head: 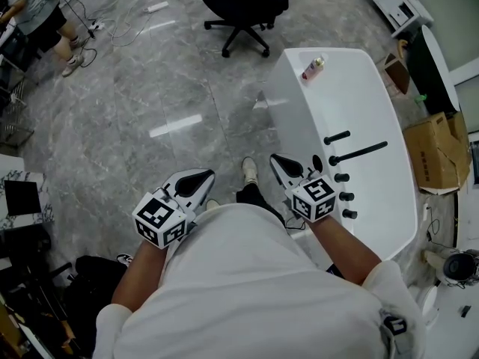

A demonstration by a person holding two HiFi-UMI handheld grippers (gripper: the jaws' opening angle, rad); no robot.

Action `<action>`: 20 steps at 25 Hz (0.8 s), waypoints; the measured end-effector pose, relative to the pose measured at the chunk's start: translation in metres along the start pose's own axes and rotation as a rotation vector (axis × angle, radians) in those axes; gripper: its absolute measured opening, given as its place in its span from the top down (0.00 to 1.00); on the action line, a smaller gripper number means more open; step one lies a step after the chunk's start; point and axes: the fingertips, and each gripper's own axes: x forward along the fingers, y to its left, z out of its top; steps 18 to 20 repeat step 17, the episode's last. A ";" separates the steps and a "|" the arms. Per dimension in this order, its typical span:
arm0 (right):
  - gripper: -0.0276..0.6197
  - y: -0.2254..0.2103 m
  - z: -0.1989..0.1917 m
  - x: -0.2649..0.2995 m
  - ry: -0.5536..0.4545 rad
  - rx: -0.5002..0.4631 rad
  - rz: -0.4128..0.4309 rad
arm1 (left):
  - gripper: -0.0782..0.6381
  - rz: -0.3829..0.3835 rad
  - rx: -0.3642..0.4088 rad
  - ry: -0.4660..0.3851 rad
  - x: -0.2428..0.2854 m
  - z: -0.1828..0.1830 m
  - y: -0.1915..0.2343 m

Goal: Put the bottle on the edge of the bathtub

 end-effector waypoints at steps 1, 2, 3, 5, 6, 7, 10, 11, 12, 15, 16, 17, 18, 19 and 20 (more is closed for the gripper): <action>0.95 0.000 0.001 0.000 0.000 0.000 0.000 | 0.86 0.001 -0.002 0.002 -0.001 -0.001 0.000; 0.95 0.000 0.001 0.000 -0.001 0.000 -0.001 | 0.86 0.002 -0.005 0.003 -0.001 -0.001 0.000; 0.95 0.000 0.002 0.000 -0.002 -0.001 -0.001 | 0.86 0.004 -0.006 0.005 -0.002 -0.002 0.000; 0.95 -0.002 0.005 -0.001 -0.007 -0.003 -0.004 | 0.86 0.006 -0.006 0.008 -0.002 -0.001 0.000; 0.95 -0.004 0.006 -0.001 -0.009 -0.003 -0.006 | 0.86 0.007 -0.005 0.010 -0.001 -0.001 0.000; 0.95 -0.006 0.007 -0.002 -0.010 -0.002 -0.008 | 0.86 0.007 -0.005 0.012 0.000 0.000 0.000; 0.95 -0.013 0.007 -0.002 -0.011 0.002 -0.013 | 0.86 0.008 -0.006 0.020 0.005 -0.001 0.001; 0.95 -0.015 0.006 -0.001 -0.011 0.004 -0.014 | 0.86 0.008 -0.007 0.023 0.008 -0.001 0.001; 0.95 -0.017 0.006 -0.001 -0.010 0.006 -0.014 | 0.86 0.007 -0.008 0.025 0.010 -0.001 0.001; 0.95 -0.024 0.005 0.002 -0.007 0.010 -0.012 | 0.86 0.004 -0.009 0.033 0.019 -0.001 0.003; 0.95 -0.027 0.005 0.003 -0.005 0.012 -0.011 | 0.86 0.003 -0.010 0.036 0.021 0.000 0.004; 0.95 -0.029 0.004 0.005 -0.003 0.013 -0.010 | 0.86 0.002 -0.012 0.040 0.024 -0.001 0.004; 0.95 -0.029 0.004 0.005 -0.003 0.013 -0.010 | 0.86 0.002 -0.012 0.040 0.024 -0.001 0.004; 0.95 -0.029 0.004 0.005 -0.003 0.013 -0.010 | 0.86 0.002 -0.012 0.040 0.024 -0.001 0.004; 0.95 -0.029 0.004 0.005 -0.003 0.013 -0.010 | 0.86 0.002 -0.012 0.040 0.024 -0.001 0.004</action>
